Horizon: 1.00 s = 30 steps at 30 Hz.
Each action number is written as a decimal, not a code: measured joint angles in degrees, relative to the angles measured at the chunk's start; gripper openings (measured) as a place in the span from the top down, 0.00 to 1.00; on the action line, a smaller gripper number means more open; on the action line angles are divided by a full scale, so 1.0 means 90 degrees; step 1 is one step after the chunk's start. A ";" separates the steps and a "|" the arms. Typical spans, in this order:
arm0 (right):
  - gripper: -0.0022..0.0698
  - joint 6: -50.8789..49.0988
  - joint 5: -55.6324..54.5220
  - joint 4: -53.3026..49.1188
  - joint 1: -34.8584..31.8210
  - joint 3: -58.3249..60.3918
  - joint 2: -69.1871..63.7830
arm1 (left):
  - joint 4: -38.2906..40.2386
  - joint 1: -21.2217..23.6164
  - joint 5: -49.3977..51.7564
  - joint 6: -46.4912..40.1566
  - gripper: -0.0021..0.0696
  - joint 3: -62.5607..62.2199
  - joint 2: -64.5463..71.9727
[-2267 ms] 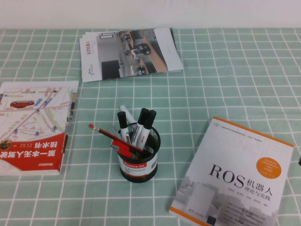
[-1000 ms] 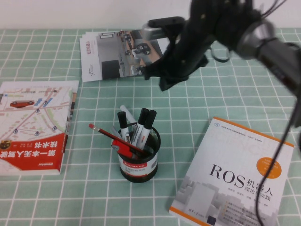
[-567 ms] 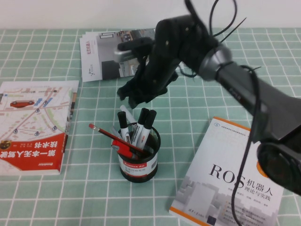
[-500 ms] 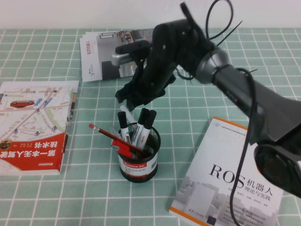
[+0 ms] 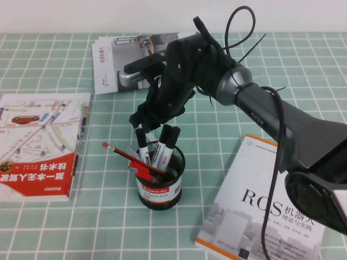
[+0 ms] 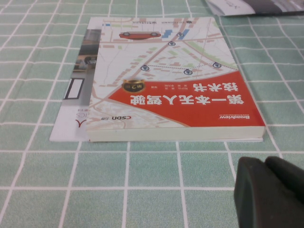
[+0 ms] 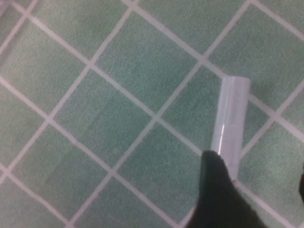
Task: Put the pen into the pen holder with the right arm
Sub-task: Pick up the pen on the table
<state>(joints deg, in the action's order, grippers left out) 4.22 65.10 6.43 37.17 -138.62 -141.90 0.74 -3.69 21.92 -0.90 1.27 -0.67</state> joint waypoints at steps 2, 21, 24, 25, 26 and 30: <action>0.51 0.0126 -0.0026 0.0000 0.0015 0.0000 0.0000 | 0.0000 0.0000 0.0000 0.0000 0.98 0.0000 0.0000; 0.51 0.0179 0.0077 -0.0098 0.0078 0.0000 -0.0273 | 0.0000 0.0000 0.0000 0.0000 0.98 0.0000 0.0000; 0.51 0.0179 0.0093 -0.0230 0.0078 0.0000 -0.0273 | 0.0000 0.0000 0.0000 0.0000 0.98 0.0000 0.0000; 0.51 0.0179 0.0093 -0.0243 0.0078 0.0000 -0.0273 | 0.0000 0.0000 0.0000 0.0000 0.98 0.0000 0.0000; 0.51 0.0179 0.0093 -0.0255 0.0078 0.0000 -0.0284 | 0.0000 0.0000 0.0000 0.0000 0.98 0.0000 0.0000; 0.51 0.0179 0.0097 -0.0287 0.0094 0.0000 -0.0329 | 0.0000 0.0000 0.0000 0.0000 0.98 0.0000 0.0000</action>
<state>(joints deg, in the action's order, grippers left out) 5.84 65.97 3.85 38.01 -138.62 -144.86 0.74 -3.69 21.92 -0.90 1.27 -0.67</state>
